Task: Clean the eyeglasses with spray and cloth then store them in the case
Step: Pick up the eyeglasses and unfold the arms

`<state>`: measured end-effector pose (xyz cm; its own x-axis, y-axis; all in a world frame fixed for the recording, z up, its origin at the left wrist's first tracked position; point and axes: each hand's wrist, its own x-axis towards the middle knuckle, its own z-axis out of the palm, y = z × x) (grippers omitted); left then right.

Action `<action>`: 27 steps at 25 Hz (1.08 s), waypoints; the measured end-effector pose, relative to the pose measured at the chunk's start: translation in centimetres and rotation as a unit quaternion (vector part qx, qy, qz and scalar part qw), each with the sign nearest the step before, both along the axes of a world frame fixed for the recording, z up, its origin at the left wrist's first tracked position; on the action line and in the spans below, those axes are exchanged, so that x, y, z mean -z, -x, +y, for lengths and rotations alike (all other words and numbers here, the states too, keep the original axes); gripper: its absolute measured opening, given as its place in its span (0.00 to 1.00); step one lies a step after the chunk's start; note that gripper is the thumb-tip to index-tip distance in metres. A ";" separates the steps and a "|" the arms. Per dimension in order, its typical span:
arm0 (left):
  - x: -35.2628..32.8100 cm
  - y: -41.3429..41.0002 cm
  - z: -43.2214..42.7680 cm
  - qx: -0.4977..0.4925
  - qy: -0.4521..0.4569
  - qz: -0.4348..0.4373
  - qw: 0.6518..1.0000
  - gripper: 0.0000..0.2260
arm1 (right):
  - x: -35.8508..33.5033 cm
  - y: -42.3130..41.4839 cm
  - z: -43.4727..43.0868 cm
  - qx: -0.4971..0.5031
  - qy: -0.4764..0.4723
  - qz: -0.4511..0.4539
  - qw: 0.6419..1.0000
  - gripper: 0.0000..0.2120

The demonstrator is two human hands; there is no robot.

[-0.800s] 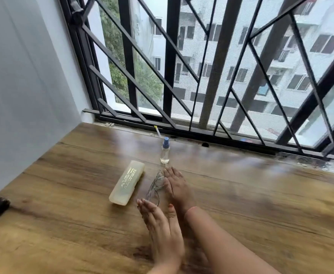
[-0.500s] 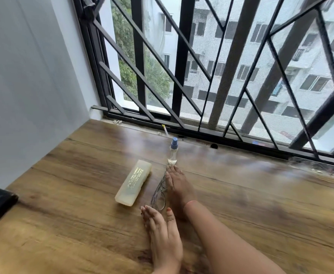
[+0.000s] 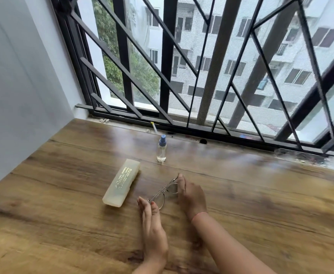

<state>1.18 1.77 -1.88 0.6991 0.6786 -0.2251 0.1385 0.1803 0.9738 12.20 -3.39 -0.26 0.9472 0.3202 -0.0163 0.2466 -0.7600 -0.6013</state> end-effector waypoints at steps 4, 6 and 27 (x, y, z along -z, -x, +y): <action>0.7 -0.7 -0.4 0.084 0.112 -0.053 0.989 0.28 | -0.9 2.0 -6.2 0.116 -0.072 -0.032 0.990 0.24; 0.9 -0.9 -1.4 0.128 0.126 -0.073 0.981 0.21 | -0.8 3.6 -9.0 0.158 -0.098 -0.049 0.981 0.23; 2.2 -0.6 -2.0 0.283 -0.013 -0.058 0.957 0.29 | 2.8 8.1 -12.6 0.238 -0.084 -0.114 0.961 0.37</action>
<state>1.82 -0.20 -4.12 0.9759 0.1878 -0.1113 0.0970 0.0837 0.9918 4.13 -16.04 -3.06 0.9597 -0.1699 0.2237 0.0356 -0.7162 -0.6970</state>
